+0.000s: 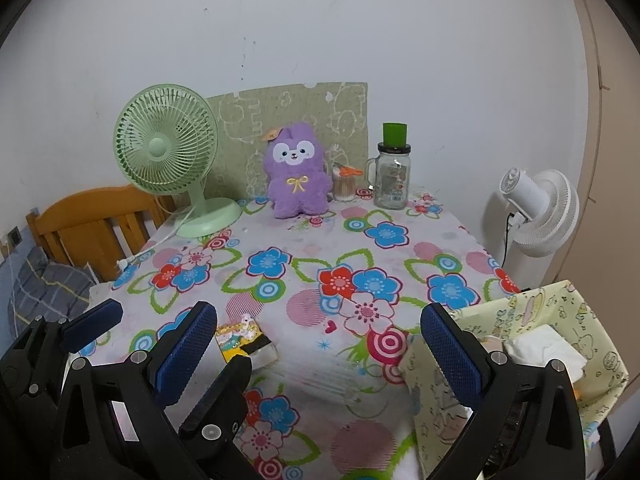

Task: Organize soft objects
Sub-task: 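Move both tools over the bed toward the snack bag and clear plastic stack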

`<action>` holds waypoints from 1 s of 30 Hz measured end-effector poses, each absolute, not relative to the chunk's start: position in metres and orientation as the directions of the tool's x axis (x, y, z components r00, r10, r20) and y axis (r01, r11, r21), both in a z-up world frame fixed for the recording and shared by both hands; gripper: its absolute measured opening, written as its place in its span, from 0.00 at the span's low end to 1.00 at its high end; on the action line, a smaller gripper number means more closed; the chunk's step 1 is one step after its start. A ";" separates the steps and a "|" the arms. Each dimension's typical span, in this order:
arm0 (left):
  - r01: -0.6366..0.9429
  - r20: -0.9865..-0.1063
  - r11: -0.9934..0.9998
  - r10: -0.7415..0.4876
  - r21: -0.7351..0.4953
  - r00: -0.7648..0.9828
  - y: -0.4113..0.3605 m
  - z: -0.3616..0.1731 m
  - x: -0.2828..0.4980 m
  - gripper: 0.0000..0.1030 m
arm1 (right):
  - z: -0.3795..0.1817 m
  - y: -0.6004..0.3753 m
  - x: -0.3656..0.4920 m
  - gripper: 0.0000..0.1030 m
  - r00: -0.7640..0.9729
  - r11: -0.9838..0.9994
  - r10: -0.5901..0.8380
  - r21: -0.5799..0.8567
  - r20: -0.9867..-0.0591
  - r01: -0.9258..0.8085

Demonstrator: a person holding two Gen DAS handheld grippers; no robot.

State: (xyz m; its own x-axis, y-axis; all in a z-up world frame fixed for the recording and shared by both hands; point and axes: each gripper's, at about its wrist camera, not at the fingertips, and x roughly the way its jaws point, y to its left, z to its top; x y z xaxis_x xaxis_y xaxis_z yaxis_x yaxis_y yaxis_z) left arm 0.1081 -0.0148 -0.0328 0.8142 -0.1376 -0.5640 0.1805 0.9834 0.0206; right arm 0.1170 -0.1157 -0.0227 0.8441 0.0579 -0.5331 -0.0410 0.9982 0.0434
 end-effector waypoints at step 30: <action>0.168 -0.698 0.985 -0.149 -0.042 0.701 0.008 -0.096 0.176 1.00 | -0.082 -0.100 0.182 1.00 0.777 0.999 0.010 -0.021 -0.629 -0.029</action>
State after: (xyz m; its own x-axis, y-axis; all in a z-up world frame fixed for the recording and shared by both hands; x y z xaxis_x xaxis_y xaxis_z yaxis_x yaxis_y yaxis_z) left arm 0.1755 0.0082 -0.0956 0.7008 -0.1488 -0.6976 0.1675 0.9850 -0.0419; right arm 0.1824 -0.0998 -0.0820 0.7773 0.0096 -0.6290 -0.0290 0.9994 -0.0205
